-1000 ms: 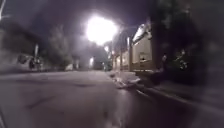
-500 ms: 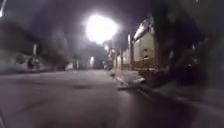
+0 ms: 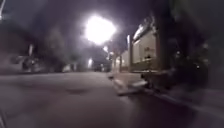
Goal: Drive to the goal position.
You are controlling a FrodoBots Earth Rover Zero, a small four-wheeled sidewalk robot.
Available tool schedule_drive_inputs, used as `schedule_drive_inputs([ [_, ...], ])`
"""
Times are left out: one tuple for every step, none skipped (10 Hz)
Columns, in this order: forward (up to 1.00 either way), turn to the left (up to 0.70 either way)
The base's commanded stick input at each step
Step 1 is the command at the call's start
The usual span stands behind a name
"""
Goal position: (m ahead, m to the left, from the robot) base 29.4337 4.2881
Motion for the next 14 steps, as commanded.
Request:
schedule_drive_inputs([
  [0.70, 0.00],
  [0.70, 0.00],
  [0.70, 0.00],
  [0.70, 0.00],
  [0.70, 0.00],
  [0.70, 0.00],
  [0.70, 0.00],
  [0.70, 0.01],
  [0.70, 0.20],
  [0.70, 0.32],
  [0.70, 0.30],
  [0.70, 0.00],
  [0.70, 0.00],
  [0.70, 0.00],
])
